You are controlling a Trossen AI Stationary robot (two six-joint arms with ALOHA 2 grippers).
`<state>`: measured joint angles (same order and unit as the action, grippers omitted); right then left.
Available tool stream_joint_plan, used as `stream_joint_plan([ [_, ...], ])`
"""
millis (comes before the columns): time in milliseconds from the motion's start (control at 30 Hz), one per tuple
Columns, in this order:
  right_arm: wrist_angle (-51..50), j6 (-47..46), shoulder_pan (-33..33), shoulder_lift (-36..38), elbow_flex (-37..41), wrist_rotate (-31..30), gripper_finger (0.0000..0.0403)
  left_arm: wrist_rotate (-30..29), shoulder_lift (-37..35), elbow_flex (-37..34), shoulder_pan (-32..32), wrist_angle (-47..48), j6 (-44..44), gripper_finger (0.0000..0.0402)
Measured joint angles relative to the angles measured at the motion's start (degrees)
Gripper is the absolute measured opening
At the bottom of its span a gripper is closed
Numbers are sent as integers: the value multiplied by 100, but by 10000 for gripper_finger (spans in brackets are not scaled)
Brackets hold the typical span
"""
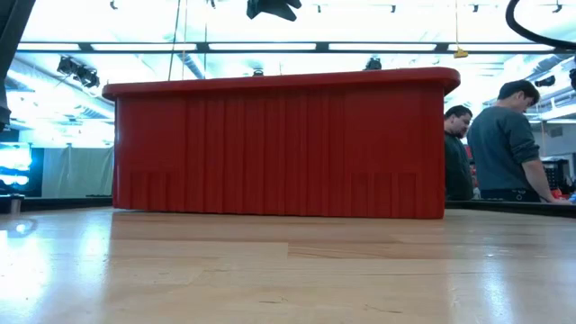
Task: Pick and place slides into bin
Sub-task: Put the pink slide into the bin
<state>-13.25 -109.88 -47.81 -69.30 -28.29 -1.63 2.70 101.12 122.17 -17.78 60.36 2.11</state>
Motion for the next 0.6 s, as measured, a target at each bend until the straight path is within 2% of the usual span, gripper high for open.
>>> stream_joint_plan([
  [200, 725, 72, 2, -423, -1, 1, 99, 1, 0, 0, 0, 0, 0, 173],
  [600, 760, 220, 2, -527, -4, 399, 99, 2, 0, 0, 2, 0, -72, 173],
])
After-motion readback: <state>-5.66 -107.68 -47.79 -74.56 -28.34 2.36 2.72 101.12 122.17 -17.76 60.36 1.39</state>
